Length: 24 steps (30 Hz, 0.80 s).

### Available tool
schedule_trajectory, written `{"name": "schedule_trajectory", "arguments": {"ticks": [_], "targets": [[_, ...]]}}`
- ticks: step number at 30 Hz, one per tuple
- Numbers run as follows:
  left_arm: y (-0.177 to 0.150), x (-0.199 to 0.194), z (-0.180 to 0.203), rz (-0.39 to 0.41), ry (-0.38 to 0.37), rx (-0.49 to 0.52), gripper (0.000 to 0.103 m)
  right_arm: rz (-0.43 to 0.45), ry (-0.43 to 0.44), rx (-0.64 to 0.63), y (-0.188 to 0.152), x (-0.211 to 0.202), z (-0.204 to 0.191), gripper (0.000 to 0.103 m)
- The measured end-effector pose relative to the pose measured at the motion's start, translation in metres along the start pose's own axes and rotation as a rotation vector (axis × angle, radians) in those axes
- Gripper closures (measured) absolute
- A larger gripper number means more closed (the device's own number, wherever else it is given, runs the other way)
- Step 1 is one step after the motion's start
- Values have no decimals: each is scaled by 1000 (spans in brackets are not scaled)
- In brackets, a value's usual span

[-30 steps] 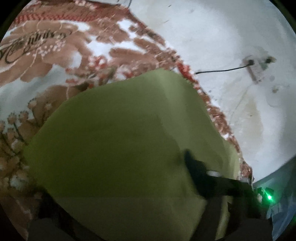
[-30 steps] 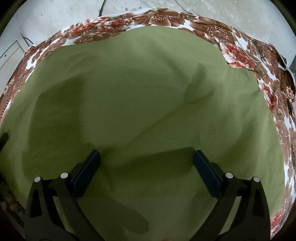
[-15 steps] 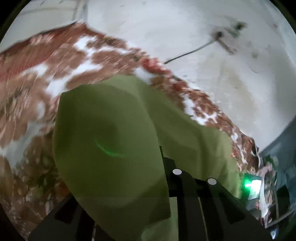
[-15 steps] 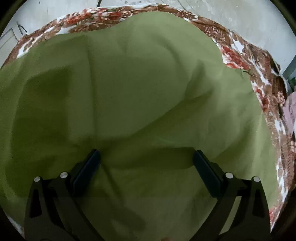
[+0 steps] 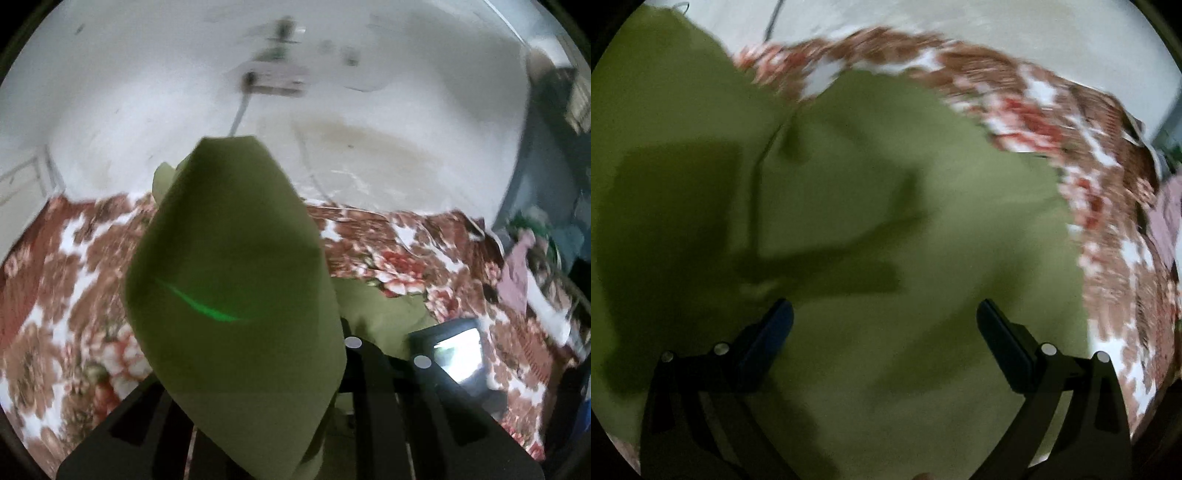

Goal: Fold large clothes
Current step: 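Grasp the green jacket edge with the left gripper and lift it up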

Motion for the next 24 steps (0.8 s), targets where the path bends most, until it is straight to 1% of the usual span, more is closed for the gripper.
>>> {"name": "schedule_trajectory", "arguments": {"ticks": [2, 3, 5, 6, 8, 10, 11, 13, 15, 17, 18, 20, 21, 23, 24], "targets": [[-1, 5, 27, -12, -1, 54, 91, -9, -2, 29, -9, -5, 35, 5], [-5, 10, 46, -25, 9, 104, 91, -15, -7, 54, -17, -7, 60, 5], [-19, 24, 82, -61, 23, 216, 91, -26, -24, 86, -28, -7, 94, 5], [-25, 29, 94, -70, 34, 260, 91, -35, -40, 107, -37, -7, 118, 5], [-45, 42, 124, -101, 44, 356, 90, -46, -62, 144, -51, -7, 147, 5], [-74, 62, 158, -138, 56, 455, 90, -57, -65, 193, -63, -5, 181, 5], [-83, 66, 166, -145, 62, 484, 90, -60, -63, 209, -69, -6, 193, 5], [-114, 86, 193, -179, 87, 590, 90, -55, -77, 218, -76, -7, 216, 5], [-150, 108, 214, -246, 101, 676, 90, -49, -97, 219, -80, -8, 235, 5], [-180, 127, 228, -295, 122, 752, 90, -46, -90, 238, -84, -6, 250, 5], [-200, 137, 235, -322, 140, 806, 90, -52, -85, 246, -86, -5, 256, 5], [-220, 145, 241, -328, 173, 879, 90, -57, -83, 255, -87, -2, 269, 5], [-226, 147, 246, -318, 197, 922, 90, -48, -66, 259, -85, -3, 273, 5], [-235, 149, 253, -302, 233, 970, 90, -26, -32, 259, -80, -8, 276, 5], [-240, 150, 255, -299, 250, 995, 89, -9, 0, 254, -73, -12, 276, 5]]}}
Point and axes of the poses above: each gripper's, at about its wrist camera, not at the fingertips, and x roughly the way its jaws point, z to its right, y to its top, the point moved 4 cm from there along x, roughly the way its jaws point, and after that the axes turned 6 degrees about -x, right-handed, at the moved point
